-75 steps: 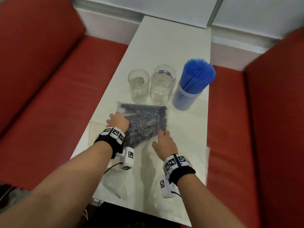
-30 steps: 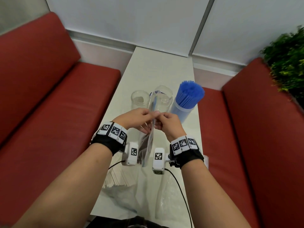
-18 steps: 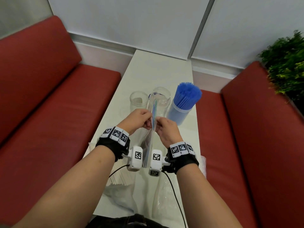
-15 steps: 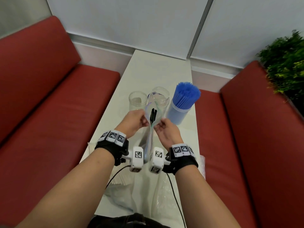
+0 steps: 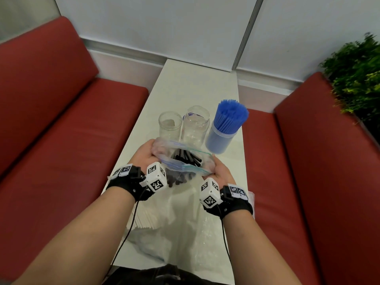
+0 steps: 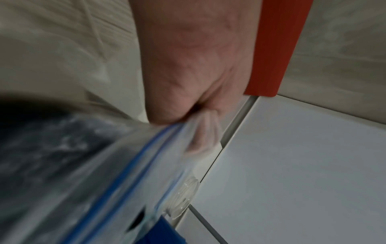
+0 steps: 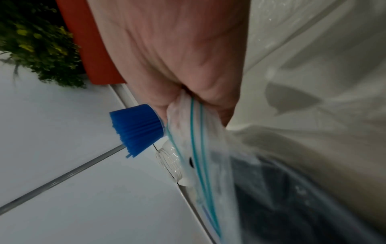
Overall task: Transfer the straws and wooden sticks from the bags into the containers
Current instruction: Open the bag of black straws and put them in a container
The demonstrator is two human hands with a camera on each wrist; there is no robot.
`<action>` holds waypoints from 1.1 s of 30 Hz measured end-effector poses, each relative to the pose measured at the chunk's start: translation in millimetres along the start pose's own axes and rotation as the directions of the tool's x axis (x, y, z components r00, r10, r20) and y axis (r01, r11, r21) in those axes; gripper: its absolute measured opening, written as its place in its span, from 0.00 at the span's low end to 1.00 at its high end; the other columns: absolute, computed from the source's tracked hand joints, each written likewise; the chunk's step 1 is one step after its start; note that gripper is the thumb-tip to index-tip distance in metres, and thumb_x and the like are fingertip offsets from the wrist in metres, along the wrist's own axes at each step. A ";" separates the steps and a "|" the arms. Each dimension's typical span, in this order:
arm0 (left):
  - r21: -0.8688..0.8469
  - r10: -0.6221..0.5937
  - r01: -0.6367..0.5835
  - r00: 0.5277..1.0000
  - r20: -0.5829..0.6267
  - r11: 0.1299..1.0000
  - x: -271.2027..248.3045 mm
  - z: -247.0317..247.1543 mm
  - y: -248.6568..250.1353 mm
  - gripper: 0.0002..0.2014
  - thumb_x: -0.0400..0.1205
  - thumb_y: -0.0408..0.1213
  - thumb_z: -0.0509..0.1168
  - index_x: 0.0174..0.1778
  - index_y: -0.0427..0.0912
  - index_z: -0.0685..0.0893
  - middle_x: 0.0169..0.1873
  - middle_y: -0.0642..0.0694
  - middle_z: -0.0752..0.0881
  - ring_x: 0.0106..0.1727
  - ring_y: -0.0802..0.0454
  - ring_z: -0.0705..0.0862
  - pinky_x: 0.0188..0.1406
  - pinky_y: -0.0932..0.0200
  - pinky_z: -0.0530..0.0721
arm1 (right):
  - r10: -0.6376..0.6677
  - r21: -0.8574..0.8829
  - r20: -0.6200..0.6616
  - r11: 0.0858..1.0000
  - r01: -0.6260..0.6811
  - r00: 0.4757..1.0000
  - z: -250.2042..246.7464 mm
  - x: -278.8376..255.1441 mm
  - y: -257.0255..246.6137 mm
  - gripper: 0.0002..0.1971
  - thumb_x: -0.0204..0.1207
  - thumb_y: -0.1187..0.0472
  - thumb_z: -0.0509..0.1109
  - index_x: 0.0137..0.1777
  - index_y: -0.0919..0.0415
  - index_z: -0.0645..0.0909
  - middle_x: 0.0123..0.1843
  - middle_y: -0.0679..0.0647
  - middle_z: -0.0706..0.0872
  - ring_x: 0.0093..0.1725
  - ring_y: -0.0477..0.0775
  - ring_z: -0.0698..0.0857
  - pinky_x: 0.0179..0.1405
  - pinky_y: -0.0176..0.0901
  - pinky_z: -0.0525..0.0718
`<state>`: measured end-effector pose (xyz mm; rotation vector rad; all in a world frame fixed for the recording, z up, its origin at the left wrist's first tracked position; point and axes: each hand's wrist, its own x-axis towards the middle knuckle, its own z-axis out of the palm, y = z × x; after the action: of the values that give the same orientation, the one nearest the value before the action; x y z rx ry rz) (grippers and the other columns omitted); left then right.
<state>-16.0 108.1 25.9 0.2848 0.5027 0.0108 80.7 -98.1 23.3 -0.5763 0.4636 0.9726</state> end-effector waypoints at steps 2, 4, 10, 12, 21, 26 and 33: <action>-0.168 -0.124 0.121 0.992 -0.009 0.978 -0.4 5.4 7.8 0.18 0.85 0.36 0.59 0.27 0.47 0.69 0.17 0.54 0.62 0.17 0.56 0.58 0.16 0.63 0.61 | -0.121 -0.111 -0.038 0.987 0.116 0.992 -8.0 2.5 -9.4 0.10 0.85 0.65 0.68 0.40 0.58 0.76 0.29 0.57 0.78 0.30 0.56 0.81 0.53 0.57 0.90; 0.014 0.114 -0.113 0.990 -0.083 0.994 4.7 12.3 15.1 0.14 0.87 0.37 0.61 0.34 0.45 0.75 0.19 0.52 0.71 0.20 0.58 0.66 0.19 0.67 0.68 | -0.192 -0.345 -0.012 0.922 0.176 0.981 -12.0 2.4 -13.9 0.13 0.83 0.76 0.63 0.46 0.55 0.76 0.32 0.55 0.77 0.30 0.52 0.75 0.44 0.49 0.83; 0.697 0.262 -0.203 0.965 0.022 0.688 8.3 19.2 11.0 0.47 0.66 0.39 0.81 0.78 0.57 0.62 0.71 0.44 0.79 0.67 0.47 0.82 0.67 0.44 0.80 | -0.183 -0.777 -0.025 0.622 0.096 0.983 8.1 3.2 3.4 0.20 0.83 0.80 0.58 0.64 0.64 0.84 0.42 0.61 0.82 0.36 0.56 0.84 0.37 0.48 0.89; 0.921 0.189 0.042 0.974 -0.124 0.388 8.5 21.8 8.2 0.61 0.58 0.62 0.82 0.81 0.64 0.50 0.77 0.45 0.72 0.73 0.42 0.77 0.67 0.38 0.77 | -0.228 -0.721 -0.033 0.680 0.135 0.973 16.7 8.8 11.7 0.18 0.85 0.78 0.58 0.68 0.66 0.81 0.47 0.63 0.85 0.44 0.61 0.88 0.39 0.53 0.90; 0.836 0.204 0.204 0.915 -0.348 0.509 3.9 6.7 14.4 0.20 0.76 0.28 0.72 0.63 0.29 0.79 0.58 0.33 0.84 0.53 0.40 0.88 0.54 0.39 0.88 | -0.262 -0.671 -0.025 0.720 0.178 0.965 31.7 15.9 32.7 0.14 0.83 0.79 0.57 0.57 0.65 0.79 0.51 0.63 0.84 0.46 0.63 0.89 0.57 0.68 0.89; 0.665 0.233 0.010 0.932 -0.276 0.747 2.1 14.5 10.2 0.20 0.73 0.08 0.49 0.50 0.26 0.80 0.40 0.36 0.82 0.39 0.46 0.82 0.38 0.59 0.82 | -0.102 -0.947 -0.078 0.320 -0.042 0.992 27.8 10.0 31.7 0.23 0.83 0.68 0.66 0.73 0.45 0.69 0.66 0.56 0.84 0.34 0.62 0.94 0.48 0.59 0.93; 0.643 0.144 0.030 0.965 -0.217 0.766 -3.5 14.1 5.0 0.15 0.82 0.24 0.56 0.57 0.41 0.84 0.39 0.41 0.86 0.22 0.53 0.83 0.21 0.65 0.81 | -0.304 -0.922 0.160 -0.386 0.032 0.939 9.1 40.7 21.3 0.49 0.71 0.51 0.84 0.88 0.46 0.60 0.72 0.58 0.83 0.60 0.61 0.87 0.51 0.43 0.85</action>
<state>-12.0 108.9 40.6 0.9918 0.7489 -0.0690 83.1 -57.3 0.5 -2.3861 -0.6105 0.7513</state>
